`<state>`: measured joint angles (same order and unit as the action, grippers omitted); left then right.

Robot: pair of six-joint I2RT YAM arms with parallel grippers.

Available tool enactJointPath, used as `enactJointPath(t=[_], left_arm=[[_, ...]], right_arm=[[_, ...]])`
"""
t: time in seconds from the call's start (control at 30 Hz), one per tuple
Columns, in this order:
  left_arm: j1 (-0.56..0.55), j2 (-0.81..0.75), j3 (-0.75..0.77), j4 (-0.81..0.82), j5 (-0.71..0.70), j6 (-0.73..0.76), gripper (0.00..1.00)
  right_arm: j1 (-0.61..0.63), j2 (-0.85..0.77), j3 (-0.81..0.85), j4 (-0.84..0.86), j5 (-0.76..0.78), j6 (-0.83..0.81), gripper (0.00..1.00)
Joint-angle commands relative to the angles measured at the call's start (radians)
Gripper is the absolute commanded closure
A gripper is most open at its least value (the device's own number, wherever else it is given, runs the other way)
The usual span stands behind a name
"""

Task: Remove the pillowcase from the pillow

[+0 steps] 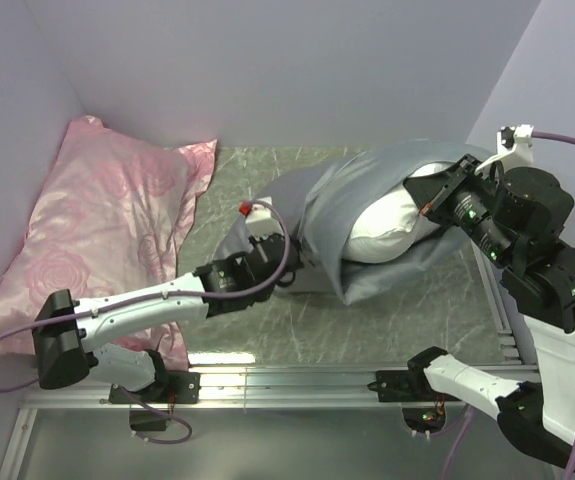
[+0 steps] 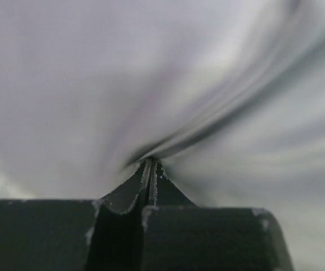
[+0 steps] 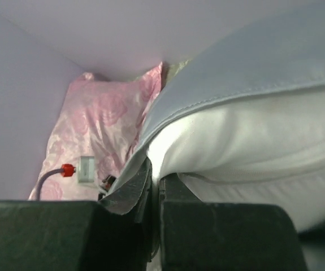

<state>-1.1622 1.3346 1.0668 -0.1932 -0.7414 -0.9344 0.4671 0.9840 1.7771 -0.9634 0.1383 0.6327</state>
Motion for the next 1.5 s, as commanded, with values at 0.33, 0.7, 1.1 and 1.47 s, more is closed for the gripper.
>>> enactJointPath(t=[0.33, 0.7, 1.1, 1.47], left_arm=[[0.225, 0.043, 0.360, -0.193, 0.201, 0.273, 0.92], [0.098, -0.161, 0.538, -0.095, 0.373, 0.619, 0.35], [-0.128, -0.081, 0.490, 0.035, 0.298, 1.150, 0.17], [-0.139, -0.017, 0.412, 0.178, 0.185, 1.347, 0.17]], right_arm=[[0.013, 0.005, -0.042, 0.388, -0.089, 0.028, 1.00], [0.080, 0.160, -0.079, 0.408, -0.094, -0.019, 1.00], [0.131, 0.271, 0.076, 0.347, -0.091, -0.037, 1.00], [0.151, 0.234, 0.067, 0.344, -0.095, -0.025, 1.00]])
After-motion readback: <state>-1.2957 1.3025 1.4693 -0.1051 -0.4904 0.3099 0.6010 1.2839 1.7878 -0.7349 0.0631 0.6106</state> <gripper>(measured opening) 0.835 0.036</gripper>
